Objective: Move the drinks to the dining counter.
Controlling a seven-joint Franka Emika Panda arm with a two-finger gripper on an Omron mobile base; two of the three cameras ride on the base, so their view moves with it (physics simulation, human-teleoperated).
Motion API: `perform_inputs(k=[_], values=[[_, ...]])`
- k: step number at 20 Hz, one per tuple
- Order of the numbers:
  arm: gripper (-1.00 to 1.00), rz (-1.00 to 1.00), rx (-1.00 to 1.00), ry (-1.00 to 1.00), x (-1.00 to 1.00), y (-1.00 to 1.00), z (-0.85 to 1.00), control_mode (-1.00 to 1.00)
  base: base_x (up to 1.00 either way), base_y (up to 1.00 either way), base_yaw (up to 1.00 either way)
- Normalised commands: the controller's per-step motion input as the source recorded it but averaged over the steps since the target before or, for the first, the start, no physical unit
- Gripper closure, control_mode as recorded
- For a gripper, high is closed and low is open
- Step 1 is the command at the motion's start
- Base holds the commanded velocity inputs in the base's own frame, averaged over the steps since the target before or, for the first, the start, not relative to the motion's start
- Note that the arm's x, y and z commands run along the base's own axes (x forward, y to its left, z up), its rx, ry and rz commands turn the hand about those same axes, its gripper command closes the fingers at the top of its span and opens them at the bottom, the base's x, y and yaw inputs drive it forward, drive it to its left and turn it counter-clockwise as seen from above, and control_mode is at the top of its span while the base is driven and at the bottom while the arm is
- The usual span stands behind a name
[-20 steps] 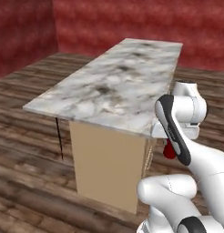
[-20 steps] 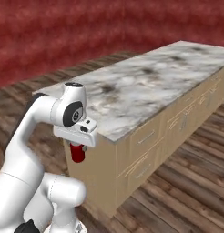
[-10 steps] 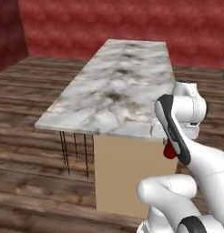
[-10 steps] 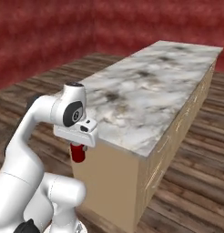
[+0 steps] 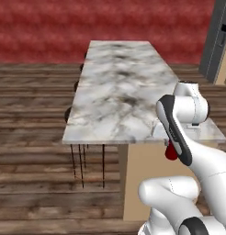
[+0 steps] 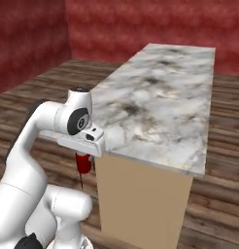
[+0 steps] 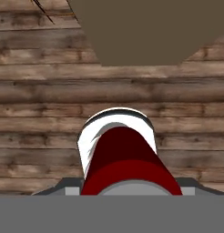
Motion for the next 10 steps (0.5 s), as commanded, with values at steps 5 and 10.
perform_inputs(k=[5,10], values=[[1.00,0.00,0.00,0.00,0.00,0.00,0.00,1.00,0.28,1.00,-0.35],[1.00,0.00,0.00,0.00,0.00,0.00,0.00,1.00,0.29,1.00,-0.36]])
